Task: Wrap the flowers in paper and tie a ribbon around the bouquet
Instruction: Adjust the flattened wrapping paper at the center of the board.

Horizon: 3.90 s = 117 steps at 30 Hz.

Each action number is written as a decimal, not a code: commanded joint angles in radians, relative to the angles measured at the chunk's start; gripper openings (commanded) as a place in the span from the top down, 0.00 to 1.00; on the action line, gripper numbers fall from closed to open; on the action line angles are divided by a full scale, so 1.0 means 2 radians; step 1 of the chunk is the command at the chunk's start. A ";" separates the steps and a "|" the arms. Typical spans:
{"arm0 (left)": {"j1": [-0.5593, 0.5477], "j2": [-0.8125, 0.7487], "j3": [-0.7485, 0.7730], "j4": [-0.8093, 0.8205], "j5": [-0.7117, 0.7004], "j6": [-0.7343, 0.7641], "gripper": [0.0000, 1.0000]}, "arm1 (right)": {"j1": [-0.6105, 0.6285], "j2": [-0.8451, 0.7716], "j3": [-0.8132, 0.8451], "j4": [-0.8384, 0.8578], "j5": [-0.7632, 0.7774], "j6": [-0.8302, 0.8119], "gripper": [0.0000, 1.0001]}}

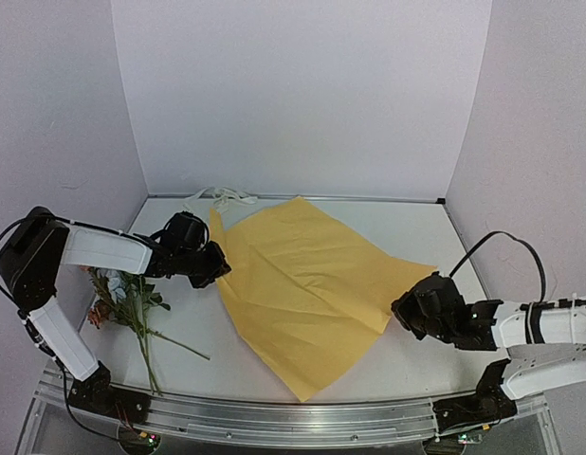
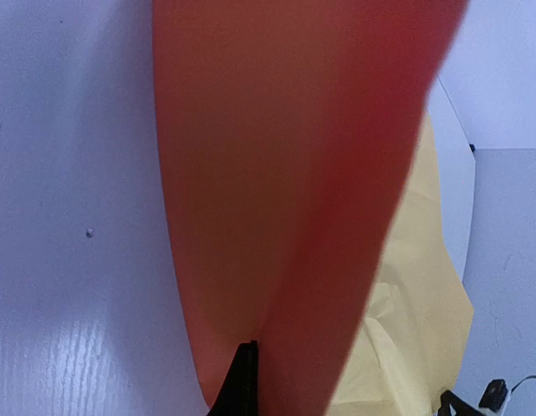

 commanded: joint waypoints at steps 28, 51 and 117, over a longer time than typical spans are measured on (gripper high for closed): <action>-0.316 -0.195 0.051 -0.178 -0.054 0.096 0.23 | -0.250 0.287 0.457 -0.264 -0.215 -0.585 1.00; 0.049 0.009 0.186 -0.198 0.069 0.261 0.44 | -0.260 0.323 0.586 -0.307 -0.272 -0.660 1.00; 0.115 -0.110 -0.097 -0.122 -0.032 0.156 0.21 | -0.222 0.135 0.323 -0.250 -0.222 -0.384 0.02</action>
